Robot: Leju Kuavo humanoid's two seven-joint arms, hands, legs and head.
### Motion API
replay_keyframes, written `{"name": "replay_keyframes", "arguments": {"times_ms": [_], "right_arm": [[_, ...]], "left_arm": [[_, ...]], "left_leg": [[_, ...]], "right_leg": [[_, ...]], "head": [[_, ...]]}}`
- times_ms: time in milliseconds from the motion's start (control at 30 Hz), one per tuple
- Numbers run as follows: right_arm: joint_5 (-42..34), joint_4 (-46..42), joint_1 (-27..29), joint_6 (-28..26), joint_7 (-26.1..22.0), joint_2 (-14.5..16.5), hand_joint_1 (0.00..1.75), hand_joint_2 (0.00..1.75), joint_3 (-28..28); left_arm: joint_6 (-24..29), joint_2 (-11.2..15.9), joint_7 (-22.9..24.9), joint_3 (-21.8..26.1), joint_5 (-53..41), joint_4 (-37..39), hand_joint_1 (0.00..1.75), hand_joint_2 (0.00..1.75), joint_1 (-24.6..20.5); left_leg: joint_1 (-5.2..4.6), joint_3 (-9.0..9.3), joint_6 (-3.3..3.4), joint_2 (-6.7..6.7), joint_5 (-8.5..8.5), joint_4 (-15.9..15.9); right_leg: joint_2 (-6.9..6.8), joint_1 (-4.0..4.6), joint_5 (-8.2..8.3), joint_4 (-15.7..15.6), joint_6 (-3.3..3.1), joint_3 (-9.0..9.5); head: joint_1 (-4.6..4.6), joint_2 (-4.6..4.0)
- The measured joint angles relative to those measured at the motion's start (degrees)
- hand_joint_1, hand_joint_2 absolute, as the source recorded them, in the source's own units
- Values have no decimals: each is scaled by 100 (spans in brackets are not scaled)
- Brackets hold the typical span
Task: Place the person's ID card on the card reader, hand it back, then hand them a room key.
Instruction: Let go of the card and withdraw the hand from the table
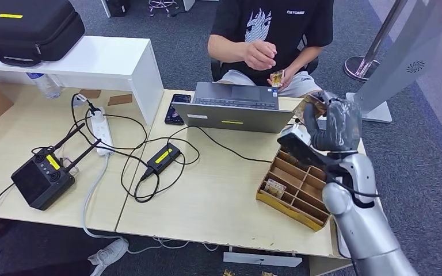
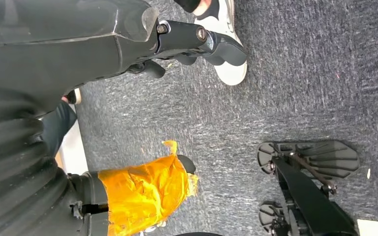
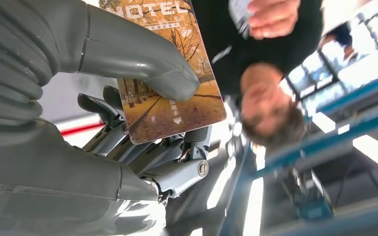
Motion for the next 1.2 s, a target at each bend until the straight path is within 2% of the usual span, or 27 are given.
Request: {"name": "replay_keyframes", "arguments": {"times_ms": [200, 333, 367, 400, 467, 500, 533, 633, 733, 833, 967, 1100, 1200], "right_arm": [[-160, 1255, -1365, 311, 227, -25, 175, 175, 452], [-175, 1903, -1930, 427, 321, 29, 175, 175, 687], [-158, 2023, -2022, 428, 335, 46, 167, 175, 740], [-148, 2123, -2094, 430, 340, 65, 132, 175, 787], [-190, 2287, -2193, 481, 309, 111, 45, 175, 876], [-261, 2346, -2219, 547, 263, 135, 9, 175, 910], [-391, 2395, -2231, 647, 200, 162, 0, 131, 937], [-1532, 2497, -2208, 1537, -157, 292, 0, 0, 932], [-2948, 2565, -2107, 2625, -479, 441, 0, 0, 876], [-4025, 2534, -1898, 3194, -617, 491, 0, 0, 853], [-5407, 2265, -1493, 3770, -645, 428, 0, 175, 782], [-7431, 1738, -883, 4560, -710, 208, 0, 175, 527], [-8455, 1114, -236, 4847, -873, 7, 0, 175, 262]], "left_arm": [[-42, 1, 1, -110, -114, 0, 0, 175, -5], [-77, 1, 1, -148, -151, 0, 0, 175, -6], [-81, 1, 1, -155, -157, 0, 0, 175, -7], [-82, 1, 1, -159, -159, 0, 0, 175, -8], [-86, 1, 1, -167, -160, 0, 0, 175, -11], [-88, 1, 1, -172, -160, 0, 0, 175, -12], [-91, 1, 1, -176, -156, 0, 0, 175, -13], [-100, 6, 1, -183, -106, 0, 0, 175, -14], [-114, 25, -1, -183, -38, 0, 0, 175, -14], [-116, 43, -2, -182, 28, 0, 0, 175, -4], [-98, 52, -2, -164, 124, 0, 0, 175, 11], [-44, 57, -2, -103, 240, 0, 0, 175, 23], [15, 56, -2, -44, 330, 0, 0, 175, 41]], "left_leg": [[0, -4, 1, -4, 6, 0], [0, -5, 1, -6, 6, 1], [0, -5, 1, -5, 6, 0], [0, -5, 1, -5, 5, 0], [0, -5, 1, -4, 5, 0], [1, -5, 1, -4, 5, 0], [1, -5, 1, -3, 5, -1], [2, -4, 0, 0, 5, -2], [4, -3, 0, 0, 6, -2], [5, -5, -1, -8, 6, -2], [3, -7, 0, -8, 5, -1], [2, -10, 3, -14, 3, 2], [1, -12, 4, -20, 0, 3]], "right_leg": [[-2, 0, 5, 1, 2, 0], [-4, 0, 5, 1, 2, 0], [-4, 0, 5, 1, 2, 0], [-4, 0, 5, 1, 2, -1], [-3, 0, 5, 1, 2, -2], [-3, 1, 4, 1, 2, -3], [-2, 1, 4, 1, 2, -3], [2, 2, 4, 2, 1, -5], [4, 3, 5, 2, 0, -8], [-3, 3, 4, 2, 1, -7], [-4, 1, 3, 0, 1, -9], [-11, 0, 2, -5, 4, -8], [-18, 0, 0, -6, 6, -6]], "head": [[-1, 0], [0, 0], [0, 0], [-1, 0], [-1, 0], [-1, 0], [-1, 0], [0, 0], [-2, 0], [-1, 0], [-1, 0], [0, 0], [0, 0]]}}
